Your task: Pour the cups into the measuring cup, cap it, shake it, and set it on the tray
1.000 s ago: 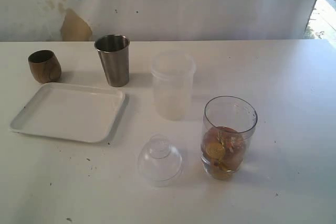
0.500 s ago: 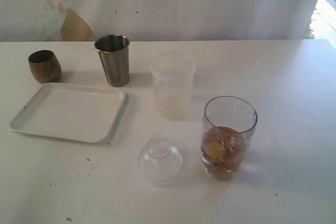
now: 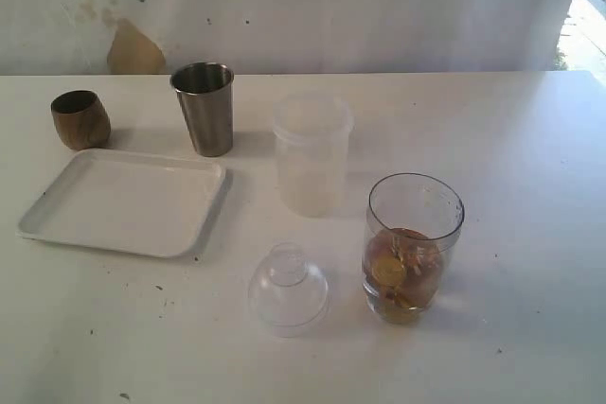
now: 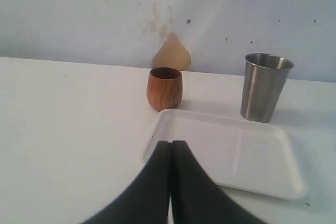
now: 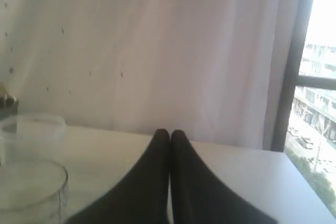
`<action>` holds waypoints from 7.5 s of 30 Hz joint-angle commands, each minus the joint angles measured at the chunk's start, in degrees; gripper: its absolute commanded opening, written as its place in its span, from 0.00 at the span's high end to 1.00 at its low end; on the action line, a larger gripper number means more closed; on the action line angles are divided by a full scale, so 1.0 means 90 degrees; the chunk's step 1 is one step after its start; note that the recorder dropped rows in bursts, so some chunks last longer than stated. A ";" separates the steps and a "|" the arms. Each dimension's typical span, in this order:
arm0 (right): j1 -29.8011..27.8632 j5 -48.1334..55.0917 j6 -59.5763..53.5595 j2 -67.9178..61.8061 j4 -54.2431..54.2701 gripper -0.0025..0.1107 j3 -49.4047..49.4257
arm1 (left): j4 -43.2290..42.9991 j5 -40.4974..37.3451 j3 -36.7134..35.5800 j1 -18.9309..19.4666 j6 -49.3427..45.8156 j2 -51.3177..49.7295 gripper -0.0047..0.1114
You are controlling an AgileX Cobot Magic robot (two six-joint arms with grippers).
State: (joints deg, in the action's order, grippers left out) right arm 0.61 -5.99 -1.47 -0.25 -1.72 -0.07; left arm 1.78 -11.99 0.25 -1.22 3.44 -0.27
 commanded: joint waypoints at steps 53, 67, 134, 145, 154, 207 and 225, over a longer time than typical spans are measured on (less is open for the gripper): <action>0.3390 0.7726 -0.1138 -0.9722 0.1690 0.55 -0.9747 | -0.0026 0.0090 -0.0028 -0.0005 0.0038 0.0030 0.96; 0.3806 0.8140 -0.1060 -1.1584 0.1325 0.44 -1.0096 | -0.0026 0.0090 -0.0028 -0.0005 0.0038 0.0030 0.96; 0.3806 0.8253 -0.0354 -1.2177 0.1188 0.98 -1.0093 | -0.0026 0.0090 -0.0028 -0.0005 0.0023 0.0030 0.96; 0.3806 0.8439 -0.0261 -1.0782 0.0975 0.98 -1.0093 | -0.0026 0.0090 -0.0028 -0.0005 0.0023 0.0030 0.96; 0.3806 0.8439 0.0232 -0.9621 0.0191 0.98 -1.0080 | -0.0026 0.0090 -0.0028 -0.0005 0.0023 0.0030 0.96; 0.2775 0.8116 0.0601 -0.8798 -0.0095 0.98 -0.8138 | -0.0026 0.0090 -0.0028 -0.0005 0.0023 0.0030 0.96; 0.2775 0.7876 0.0601 -0.8809 -0.0117 0.98 -0.8138 | -0.0026 0.0090 -0.0028 -0.0005 0.0023 0.0030 0.96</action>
State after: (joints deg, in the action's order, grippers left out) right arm 26.27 65.57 4.49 -79.55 -2.44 -73.52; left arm 1.78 -11.99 0.25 -1.22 3.44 -0.27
